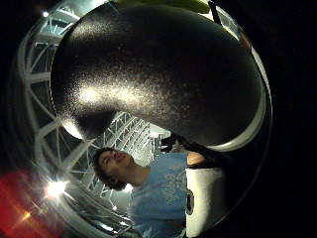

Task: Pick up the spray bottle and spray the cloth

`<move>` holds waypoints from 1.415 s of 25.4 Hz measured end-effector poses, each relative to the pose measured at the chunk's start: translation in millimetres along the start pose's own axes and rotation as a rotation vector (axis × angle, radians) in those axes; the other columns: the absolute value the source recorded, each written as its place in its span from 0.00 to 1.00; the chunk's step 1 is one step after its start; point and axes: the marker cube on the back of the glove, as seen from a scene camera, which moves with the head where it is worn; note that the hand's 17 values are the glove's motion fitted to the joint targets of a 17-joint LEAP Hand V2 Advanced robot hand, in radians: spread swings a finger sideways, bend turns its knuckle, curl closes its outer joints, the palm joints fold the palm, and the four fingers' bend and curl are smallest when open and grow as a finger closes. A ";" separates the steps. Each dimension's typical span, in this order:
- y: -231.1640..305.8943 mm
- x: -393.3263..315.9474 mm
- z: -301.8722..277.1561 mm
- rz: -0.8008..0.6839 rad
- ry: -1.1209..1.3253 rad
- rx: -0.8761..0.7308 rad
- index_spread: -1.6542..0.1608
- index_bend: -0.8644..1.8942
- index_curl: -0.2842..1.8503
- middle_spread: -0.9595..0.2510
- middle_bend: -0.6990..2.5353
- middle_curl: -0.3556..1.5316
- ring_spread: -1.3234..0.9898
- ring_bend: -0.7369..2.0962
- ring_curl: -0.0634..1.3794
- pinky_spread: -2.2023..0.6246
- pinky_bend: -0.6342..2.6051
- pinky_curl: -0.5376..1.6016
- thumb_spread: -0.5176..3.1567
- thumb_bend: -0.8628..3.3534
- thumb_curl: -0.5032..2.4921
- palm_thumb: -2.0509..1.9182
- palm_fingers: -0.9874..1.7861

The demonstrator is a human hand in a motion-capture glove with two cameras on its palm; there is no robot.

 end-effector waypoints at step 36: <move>-103.0 -10.9 72.0 0.424 0.014 -0.313 0.82 0.37 0.37 0.76 0.36 0.44 0.59 0.44 0.32 0.88 0.24 0.34 0.44 0.20 0.35 0.71 0.76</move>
